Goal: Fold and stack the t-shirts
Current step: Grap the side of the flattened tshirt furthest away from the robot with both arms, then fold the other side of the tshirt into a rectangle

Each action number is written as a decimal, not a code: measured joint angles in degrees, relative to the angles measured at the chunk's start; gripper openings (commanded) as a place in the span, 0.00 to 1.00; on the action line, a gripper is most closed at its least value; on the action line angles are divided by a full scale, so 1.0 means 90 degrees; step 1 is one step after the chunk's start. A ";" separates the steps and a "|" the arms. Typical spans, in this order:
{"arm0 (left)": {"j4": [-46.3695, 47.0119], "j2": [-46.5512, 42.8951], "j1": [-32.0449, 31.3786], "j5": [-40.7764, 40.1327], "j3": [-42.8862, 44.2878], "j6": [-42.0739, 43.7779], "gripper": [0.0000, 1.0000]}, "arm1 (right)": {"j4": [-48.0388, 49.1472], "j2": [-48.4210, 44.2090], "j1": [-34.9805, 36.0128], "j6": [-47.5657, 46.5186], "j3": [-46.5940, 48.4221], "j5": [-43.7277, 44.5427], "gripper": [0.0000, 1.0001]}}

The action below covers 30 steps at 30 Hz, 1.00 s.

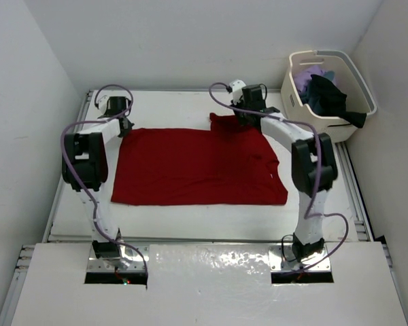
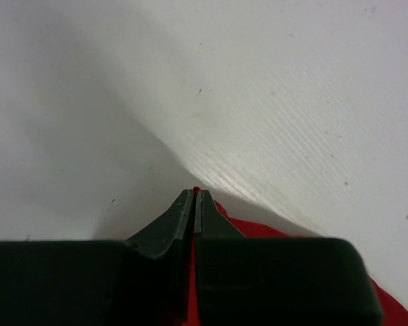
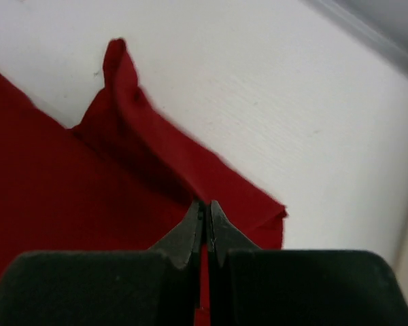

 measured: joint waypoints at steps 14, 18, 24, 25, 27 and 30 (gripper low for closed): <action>-0.0396 -0.2370 -0.0272 -0.0707 -0.1787 -0.0464 0.00 | -0.0160 -0.4325 0.0559 -0.0318 -0.4012 0.1807 0.00; -0.0597 -0.3109 -0.0342 -0.0911 -0.2414 -0.0741 0.00 | -0.0544 -0.5277 0.0682 -0.0117 -0.4527 0.2327 0.00; -0.0879 -0.3551 -0.0413 -0.1061 -0.2951 -0.1018 0.00 | -0.1069 -0.6227 0.0979 0.0182 -0.5017 0.2812 0.00; -0.0920 -0.3592 -0.0418 -0.1078 -0.3036 -0.1064 0.00 | -0.1144 -0.6324 0.1013 0.0245 -0.5102 0.2841 0.00; -0.0986 -0.3670 -0.0420 -0.1088 -0.3230 -0.1132 0.00 | -0.1273 -0.6467 0.1083 0.0347 -0.5282 0.2863 0.00; -0.1132 -0.3689 -0.0420 -0.1103 -0.3395 -0.1217 0.00 | -0.1484 -0.6545 0.1270 0.0551 -0.5549 0.2873 0.00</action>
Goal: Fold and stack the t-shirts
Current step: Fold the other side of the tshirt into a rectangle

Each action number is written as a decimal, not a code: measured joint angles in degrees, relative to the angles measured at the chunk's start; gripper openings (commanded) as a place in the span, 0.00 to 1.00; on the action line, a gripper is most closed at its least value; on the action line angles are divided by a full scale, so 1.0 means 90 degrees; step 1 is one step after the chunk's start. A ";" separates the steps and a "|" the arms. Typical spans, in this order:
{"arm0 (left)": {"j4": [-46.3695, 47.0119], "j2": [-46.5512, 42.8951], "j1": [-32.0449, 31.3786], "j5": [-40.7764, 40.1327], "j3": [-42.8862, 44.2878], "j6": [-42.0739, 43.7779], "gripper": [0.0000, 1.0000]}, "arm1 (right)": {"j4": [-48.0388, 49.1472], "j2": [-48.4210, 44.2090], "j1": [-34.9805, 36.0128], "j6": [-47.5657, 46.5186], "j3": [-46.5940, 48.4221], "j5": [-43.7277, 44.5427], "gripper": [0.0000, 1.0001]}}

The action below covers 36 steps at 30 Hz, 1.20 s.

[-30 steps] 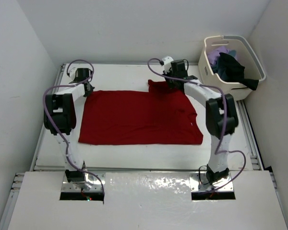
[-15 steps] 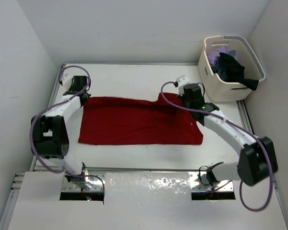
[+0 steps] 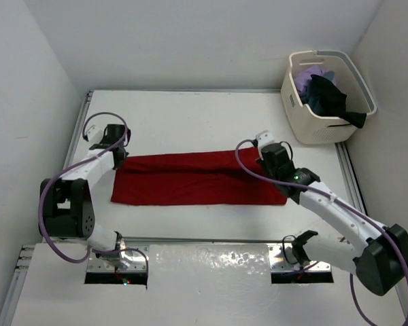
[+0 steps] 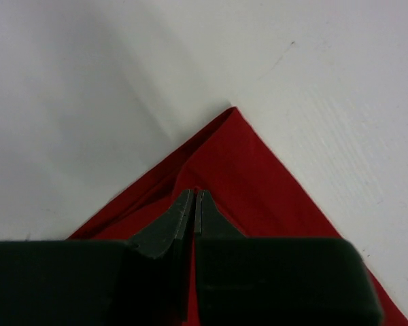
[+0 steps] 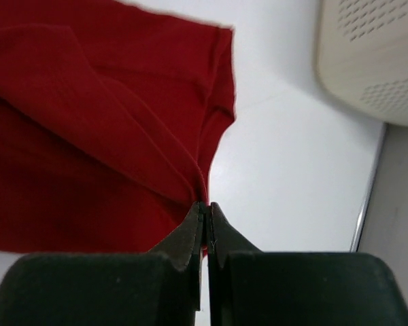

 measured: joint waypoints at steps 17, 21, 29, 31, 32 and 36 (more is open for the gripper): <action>-0.1256 -0.0797 -0.0002 -0.0233 -0.0338 -0.0447 1.00 | -0.0682 -0.0393 0.0107 0.1071 -0.0826 -0.0646 0.99; -0.0709 -0.1059 -0.0296 -0.0073 -0.0338 -0.0277 1.00 | -0.0109 -0.0032 0.0107 0.1326 -0.0755 -0.0930 0.99; 0.0520 0.0095 -0.0916 0.0896 -0.0335 0.0141 1.00 | 0.1394 0.1554 -0.0253 0.2101 -0.0427 -0.1989 0.99; 0.0610 0.0486 -0.0916 0.1042 -0.0338 0.0185 1.00 | 0.1715 0.2062 -0.0413 0.2178 -0.0168 -0.2458 0.99; 0.0627 0.0629 -0.0916 0.1093 -0.0340 0.0202 1.00 | 0.1863 0.2293 -0.0478 0.2210 -0.0039 -0.2667 0.99; 0.0729 0.0916 -0.0916 0.1219 -0.0345 0.0279 1.00 | 0.2433 0.3130 -0.0682 0.2307 0.0379 -0.3371 0.99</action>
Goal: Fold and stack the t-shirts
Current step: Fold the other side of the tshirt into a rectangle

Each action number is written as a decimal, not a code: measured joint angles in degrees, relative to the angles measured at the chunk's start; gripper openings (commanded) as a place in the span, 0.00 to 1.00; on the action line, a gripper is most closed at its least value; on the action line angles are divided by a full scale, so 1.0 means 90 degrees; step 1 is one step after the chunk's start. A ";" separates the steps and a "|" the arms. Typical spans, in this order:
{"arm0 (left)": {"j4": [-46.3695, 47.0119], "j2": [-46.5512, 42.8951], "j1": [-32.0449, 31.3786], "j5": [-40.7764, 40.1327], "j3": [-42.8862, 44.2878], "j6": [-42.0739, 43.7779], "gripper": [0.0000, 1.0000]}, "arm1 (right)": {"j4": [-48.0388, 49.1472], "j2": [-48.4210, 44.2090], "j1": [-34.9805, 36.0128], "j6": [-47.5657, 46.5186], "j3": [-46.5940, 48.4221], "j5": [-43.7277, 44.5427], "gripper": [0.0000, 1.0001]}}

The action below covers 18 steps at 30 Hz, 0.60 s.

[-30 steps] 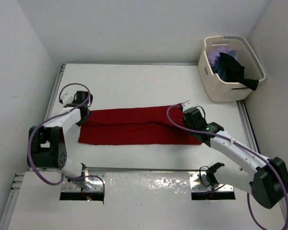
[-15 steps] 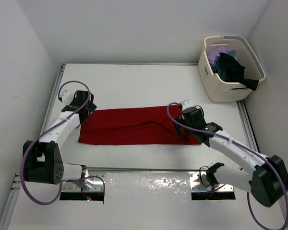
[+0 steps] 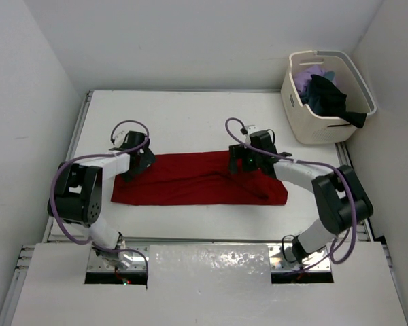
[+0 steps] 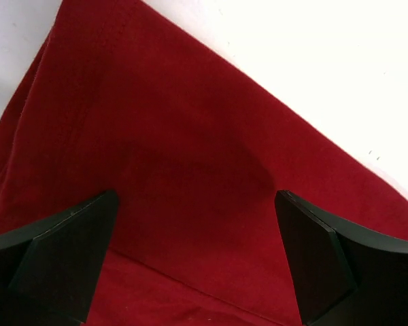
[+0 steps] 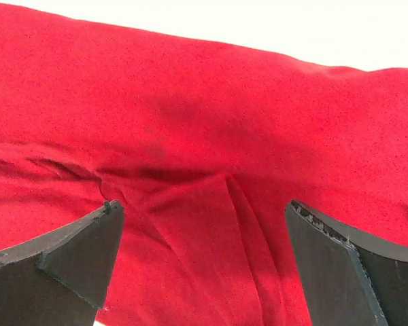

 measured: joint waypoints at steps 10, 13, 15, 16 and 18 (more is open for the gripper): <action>0.0051 0.0000 0.0000 -0.0005 0.0000 0.0007 1.00 | 0.0333 0.0726 -0.0044 0.0131 0.0073 -0.0826 0.99; 0.0053 0.0000 0.0000 -0.0005 0.0000 0.0005 1.00 | 0.0466 0.0573 -0.0015 0.0216 -0.0087 -0.1032 0.99; 0.0056 0.0000 0.0000 -0.0005 0.0000 0.0005 1.00 | 0.0486 0.0437 0.0019 0.0253 -0.0204 -0.1122 0.99; 0.0053 0.0000 0.0000 -0.0005 0.0000 0.0005 1.00 | 0.0478 0.0306 0.0087 0.0274 -0.0289 -0.1171 0.99; 0.0056 0.0000 0.0000 -0.0007 0.0000 0.0005 1.00 | 0.0466 0.0148 0.0180 0.0291 -0.0355 -0.1275 0.99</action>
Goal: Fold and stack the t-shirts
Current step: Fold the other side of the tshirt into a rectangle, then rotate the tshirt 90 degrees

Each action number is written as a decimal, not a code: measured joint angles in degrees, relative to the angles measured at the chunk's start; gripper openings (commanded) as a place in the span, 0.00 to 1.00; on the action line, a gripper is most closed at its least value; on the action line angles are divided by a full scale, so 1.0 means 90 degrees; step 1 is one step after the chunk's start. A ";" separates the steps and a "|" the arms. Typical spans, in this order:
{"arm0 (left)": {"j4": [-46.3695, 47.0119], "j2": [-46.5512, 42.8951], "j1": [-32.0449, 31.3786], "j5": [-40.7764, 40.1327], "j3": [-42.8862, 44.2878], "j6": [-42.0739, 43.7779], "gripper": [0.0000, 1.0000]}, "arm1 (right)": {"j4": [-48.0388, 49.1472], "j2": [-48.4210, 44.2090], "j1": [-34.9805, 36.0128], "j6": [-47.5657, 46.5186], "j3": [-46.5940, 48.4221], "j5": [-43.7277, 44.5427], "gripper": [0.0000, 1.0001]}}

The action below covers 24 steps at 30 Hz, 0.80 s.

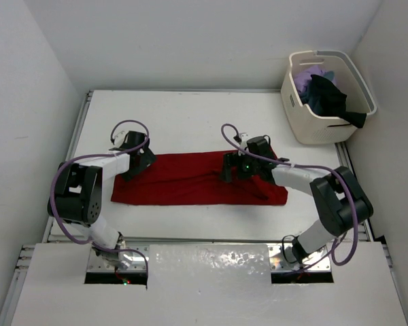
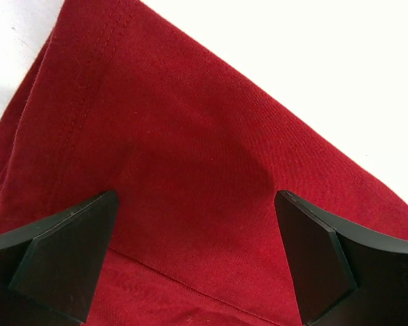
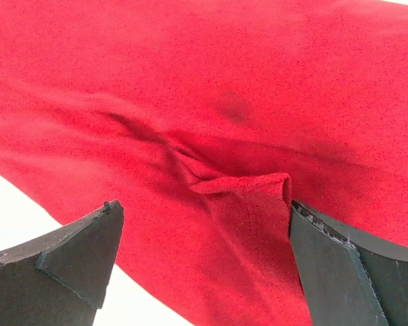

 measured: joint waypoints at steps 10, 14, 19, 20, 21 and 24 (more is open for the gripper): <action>-0.0015 -0.0002 0.0000 -0.0061 0.0000 -0.0002 1.00 | -0.1052 -0.0746 0.0787 -0.0444 0.0039 -0.1076 0.99; -0.0041 -0.0010 0.0000 -0.0087 0.0000 -0.0002 1.00 | -0.1387 -0.1477 0.0855 -0.0627 0.0049 -0.1132 0.99; -0.0136 -0.0100 0.0000 -0.0126 -0.0007 0.0000 1.00 | -0.1753 -0.1651 0.0585 -0.0435 0.0216 -0.0046 0.99; -0.0138 -0.0136 0.0000 -0.0141 -0.0036 0.0000 1.00 | -0.1826 -0.1545 0.0420 -0.0321 0.0233 0.0211 0.99; -0.0143 -0.0168 0.0000 -0.0155 -0.0068 0.0002 1.00 | -0.1877 -0.1411 0.0248 -0.0199 0.0236 0.0425 0.99; -0.0185 -0.0221 0.0000 -0.0187 -0.0233 0.0002 1.00 | -0.2030 -0.0809 -0.0175 0.0102 0.0236 0.1110 0.99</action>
